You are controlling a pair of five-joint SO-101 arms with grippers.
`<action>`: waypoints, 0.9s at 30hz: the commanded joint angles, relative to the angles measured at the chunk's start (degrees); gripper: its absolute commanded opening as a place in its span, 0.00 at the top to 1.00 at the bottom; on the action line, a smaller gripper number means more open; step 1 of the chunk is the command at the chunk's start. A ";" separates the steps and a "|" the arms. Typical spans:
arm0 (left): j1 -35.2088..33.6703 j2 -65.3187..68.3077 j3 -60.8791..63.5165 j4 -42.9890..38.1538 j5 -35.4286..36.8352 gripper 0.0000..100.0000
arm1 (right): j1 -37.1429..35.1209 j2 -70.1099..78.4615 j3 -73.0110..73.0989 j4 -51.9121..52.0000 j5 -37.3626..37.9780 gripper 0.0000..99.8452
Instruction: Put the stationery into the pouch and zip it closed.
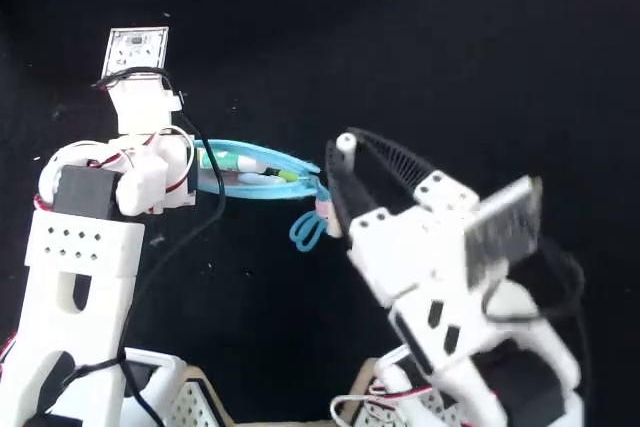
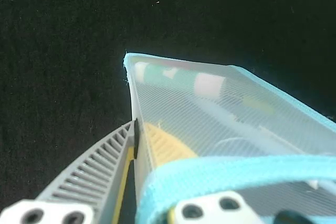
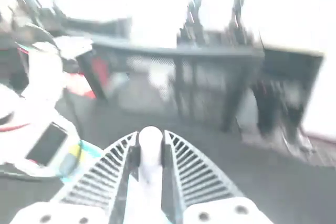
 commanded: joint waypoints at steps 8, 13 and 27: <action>1.10 0.70 2.86 -0.79 -0.53 0.97 | -7.56 -21.05 21.93 -27.78 0.44 0.99; 1.36 0.70 2.86 -0.79 -0.53 0.97 | -8.97 -20.26 23.43 -38.42 0.53 0.99; 1.10 0.70 2.86 -0.79 -0.53 0.97 | -8.70 4.88 20.35 -61.36 0.53 0.99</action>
